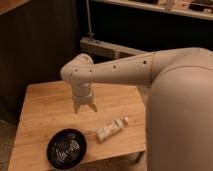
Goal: Place the bottle in the ceramic bowl
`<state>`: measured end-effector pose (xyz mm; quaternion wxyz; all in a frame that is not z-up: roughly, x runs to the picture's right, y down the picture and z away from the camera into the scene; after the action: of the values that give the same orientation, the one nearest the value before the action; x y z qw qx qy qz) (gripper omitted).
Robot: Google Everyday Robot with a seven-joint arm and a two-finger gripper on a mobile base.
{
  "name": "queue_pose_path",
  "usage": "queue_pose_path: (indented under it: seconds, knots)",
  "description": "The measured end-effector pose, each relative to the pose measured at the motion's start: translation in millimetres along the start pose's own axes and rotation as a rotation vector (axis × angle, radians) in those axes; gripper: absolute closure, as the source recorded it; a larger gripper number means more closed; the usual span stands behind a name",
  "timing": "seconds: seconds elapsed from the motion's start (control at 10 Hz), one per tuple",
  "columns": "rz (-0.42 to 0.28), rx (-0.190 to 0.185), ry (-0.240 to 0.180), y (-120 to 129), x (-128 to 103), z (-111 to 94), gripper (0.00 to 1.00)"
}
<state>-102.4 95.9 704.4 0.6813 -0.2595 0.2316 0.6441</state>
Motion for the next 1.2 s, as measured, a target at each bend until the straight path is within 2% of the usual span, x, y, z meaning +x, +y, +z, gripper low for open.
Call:
queue_pose_path:
  seconds: [0.7,0.9,1.2]
  knots:
    - [0.002,-0.002,0.000,0.0,-0.6,-0.6,0.35]
    - [0.019,-0.019,-0.013,-3.3,-5.7,-3.1,0.35]
    - [0.076,-0.065,-0.059,-38.8,-35.9,-7.7,0.35]
